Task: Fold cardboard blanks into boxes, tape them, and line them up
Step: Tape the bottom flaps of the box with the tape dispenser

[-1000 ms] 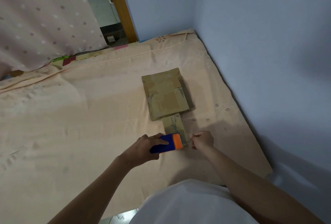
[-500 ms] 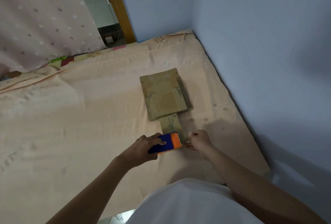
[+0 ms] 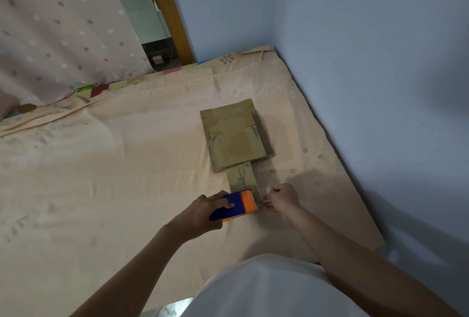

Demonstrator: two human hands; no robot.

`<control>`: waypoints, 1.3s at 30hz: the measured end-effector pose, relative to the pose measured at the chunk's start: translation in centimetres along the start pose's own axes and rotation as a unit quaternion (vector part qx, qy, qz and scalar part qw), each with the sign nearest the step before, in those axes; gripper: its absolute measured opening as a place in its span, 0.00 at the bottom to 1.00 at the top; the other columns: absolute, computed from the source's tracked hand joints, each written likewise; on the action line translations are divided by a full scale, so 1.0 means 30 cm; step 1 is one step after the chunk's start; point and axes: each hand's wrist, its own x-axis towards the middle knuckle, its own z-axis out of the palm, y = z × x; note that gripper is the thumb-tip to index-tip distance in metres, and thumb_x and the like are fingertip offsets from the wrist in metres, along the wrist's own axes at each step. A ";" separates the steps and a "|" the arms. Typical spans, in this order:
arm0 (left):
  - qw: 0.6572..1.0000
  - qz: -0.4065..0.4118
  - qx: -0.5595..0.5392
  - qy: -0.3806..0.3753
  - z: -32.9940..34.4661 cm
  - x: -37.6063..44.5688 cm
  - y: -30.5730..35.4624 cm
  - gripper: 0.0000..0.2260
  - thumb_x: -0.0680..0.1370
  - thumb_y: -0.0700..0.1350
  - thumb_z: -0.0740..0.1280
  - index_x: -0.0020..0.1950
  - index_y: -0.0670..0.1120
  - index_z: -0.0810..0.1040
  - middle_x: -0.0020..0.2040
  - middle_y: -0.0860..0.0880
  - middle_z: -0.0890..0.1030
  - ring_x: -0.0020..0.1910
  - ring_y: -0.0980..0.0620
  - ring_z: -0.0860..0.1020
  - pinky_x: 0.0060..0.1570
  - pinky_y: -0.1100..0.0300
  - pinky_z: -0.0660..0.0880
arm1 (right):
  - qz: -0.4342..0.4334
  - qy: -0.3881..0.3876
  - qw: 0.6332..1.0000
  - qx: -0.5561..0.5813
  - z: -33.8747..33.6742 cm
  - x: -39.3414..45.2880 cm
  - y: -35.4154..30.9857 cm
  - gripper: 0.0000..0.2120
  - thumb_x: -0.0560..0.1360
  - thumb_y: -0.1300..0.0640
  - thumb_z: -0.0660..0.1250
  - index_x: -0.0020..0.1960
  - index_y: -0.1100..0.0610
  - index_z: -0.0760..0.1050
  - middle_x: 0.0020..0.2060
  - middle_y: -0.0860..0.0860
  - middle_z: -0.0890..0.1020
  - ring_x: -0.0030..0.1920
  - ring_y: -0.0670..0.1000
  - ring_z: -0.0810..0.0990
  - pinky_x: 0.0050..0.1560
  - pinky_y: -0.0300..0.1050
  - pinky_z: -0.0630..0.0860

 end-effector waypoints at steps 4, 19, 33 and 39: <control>1.000 -0.004 0.012 0.008 0.001 -0.009 0.006 0.19 0.76 0.45 0.65 0.66 0.57 0.70 0.67 0.59 0.67 0.52 0.53 0.71 0.51 0.59 0.75 | -0.013 0.003 1.000 -0.006 0.003 -0.011 -0.011 0.09 0.78 0.52 0.67 0.48 0.58 0.79 0.45 0.57 0.84 0.45 0.59 0.85 0.48 0.58 0.84; 1.000 -0.006 0.030 -0.005 0.019 0.001 -0.012 0.20 0.75 0.46 0.66 0.65 0.59 0.68 0.67 0.61 0.67 0.50 0.51 0.71 0.52 0.55 0.75 | -0.011 0.015 1.000 0.025 -0.023 -0.065 -0.036 0.07 0.79 0.58 0.69 0.44 0.60 0.80 0.45 0.59 0.84 0.43 0.60 0.85 0.41 0.55 0.85; 0.997 -0.006 0.077 -0.026 -0.017 0.020 0.019 0.19 0.77 0.48 0.63 0.67 0.59 0.66 0.68 0.58 0.65 0.49 0.49 0.70 0.53 0.53 0.73 | 0.002 0.045 0.997 0.057 -0.044 -0.094 -0.071 0.08 0.77 0.65 0.71 0.40 0.64 0.79 0.34 0.59 0.81 0.31 0.55 0.80 0.41 0.56 0.84; 0.996 -0.001 0.080 -0.034 -0.021 0.027 0.023 0.19 0.78 0.49 0.62 0.67 0.59 0.66 0.68 0.58 0.65 0.49 0.49 0.70 0.53 0.54 0.73 | -0.004 0.052 0.998 0.030 -0.061 -0.103 -0.065 0.09 0.76 0.64 0.72 0.38 0.65 0.81 0.29 0.57 0.82 0.28 0.52 0.81 0.42 0.54 0.85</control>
